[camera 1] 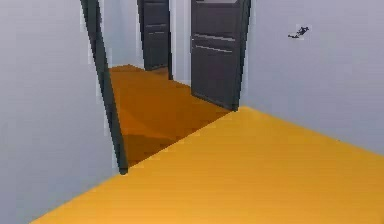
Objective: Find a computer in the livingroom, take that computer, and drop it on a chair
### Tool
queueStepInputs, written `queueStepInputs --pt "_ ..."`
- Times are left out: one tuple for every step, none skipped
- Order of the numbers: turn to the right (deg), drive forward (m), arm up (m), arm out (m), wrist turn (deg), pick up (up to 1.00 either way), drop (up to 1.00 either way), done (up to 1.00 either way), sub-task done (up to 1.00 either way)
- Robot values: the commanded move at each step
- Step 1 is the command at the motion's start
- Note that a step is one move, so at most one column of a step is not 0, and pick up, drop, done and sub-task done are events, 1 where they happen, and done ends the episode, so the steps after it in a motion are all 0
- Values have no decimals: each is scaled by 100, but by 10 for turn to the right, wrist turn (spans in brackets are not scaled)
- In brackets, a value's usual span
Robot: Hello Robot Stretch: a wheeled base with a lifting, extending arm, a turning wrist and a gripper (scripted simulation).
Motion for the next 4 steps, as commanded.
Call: queueStepInputs --pt "0 100 0 0 0 0 0 0 0" --pt "0 20 0 0 0 0 0 0 0" --pt "-180 0 0 0 0 0 0 0 0" --pt "0 45 0 0 0 0 0 0 0"
